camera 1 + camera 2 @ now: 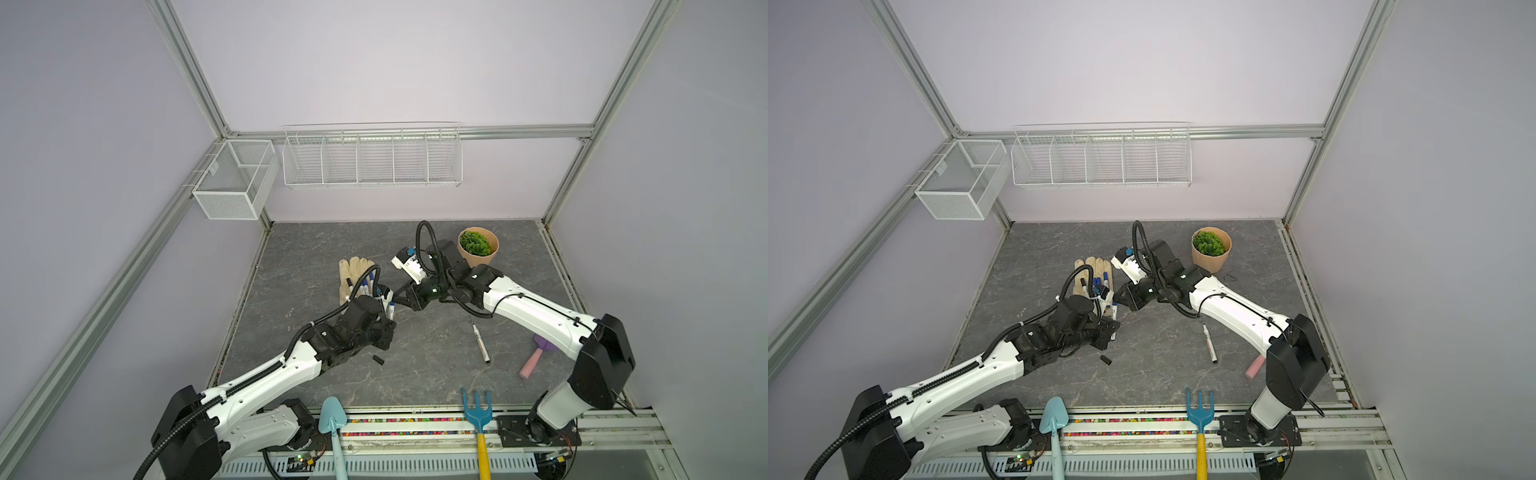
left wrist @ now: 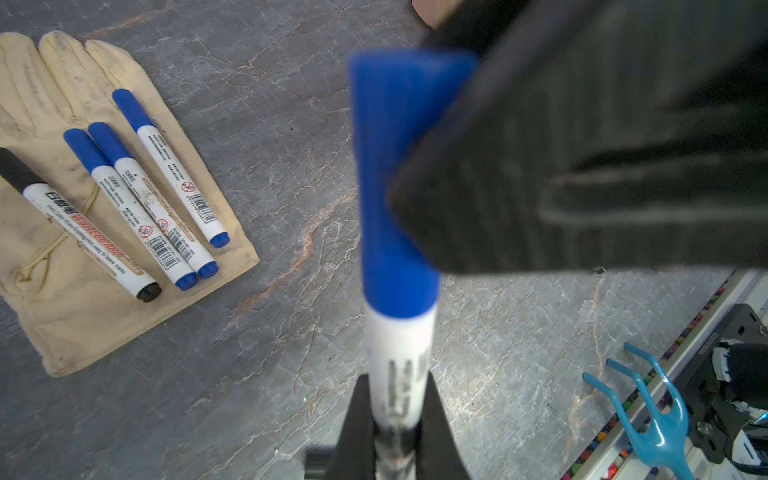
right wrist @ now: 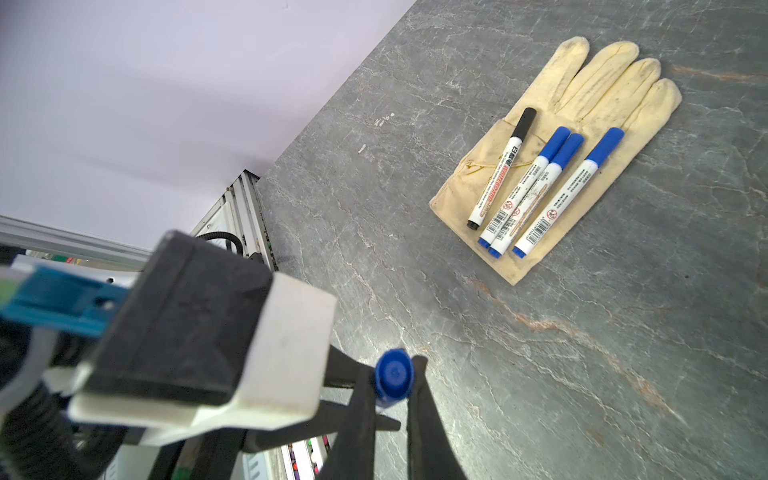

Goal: Insert the pens into the pen caps
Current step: 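Open and withdraw the right gripper while left carries the marker toward the glove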

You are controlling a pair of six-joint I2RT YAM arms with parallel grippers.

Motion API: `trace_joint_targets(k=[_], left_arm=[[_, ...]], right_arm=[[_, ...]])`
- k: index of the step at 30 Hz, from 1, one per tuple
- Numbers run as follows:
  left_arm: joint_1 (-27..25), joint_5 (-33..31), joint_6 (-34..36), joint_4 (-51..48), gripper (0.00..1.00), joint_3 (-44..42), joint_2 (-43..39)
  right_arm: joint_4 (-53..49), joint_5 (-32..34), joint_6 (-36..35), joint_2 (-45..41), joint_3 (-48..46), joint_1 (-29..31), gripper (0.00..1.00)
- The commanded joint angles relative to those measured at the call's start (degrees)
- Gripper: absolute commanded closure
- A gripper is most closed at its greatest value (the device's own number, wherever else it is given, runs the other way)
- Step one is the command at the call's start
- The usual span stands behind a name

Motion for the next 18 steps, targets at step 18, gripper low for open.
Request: trace_joint_targets(k=[18], left_arm=[[7.4,-2.73,-18.16,26.32,1.0,-5.09,-20.01]], right_arm=[[-15.44,-12.89,7.92,-2.31,-8.8,-8.45,0.93]])
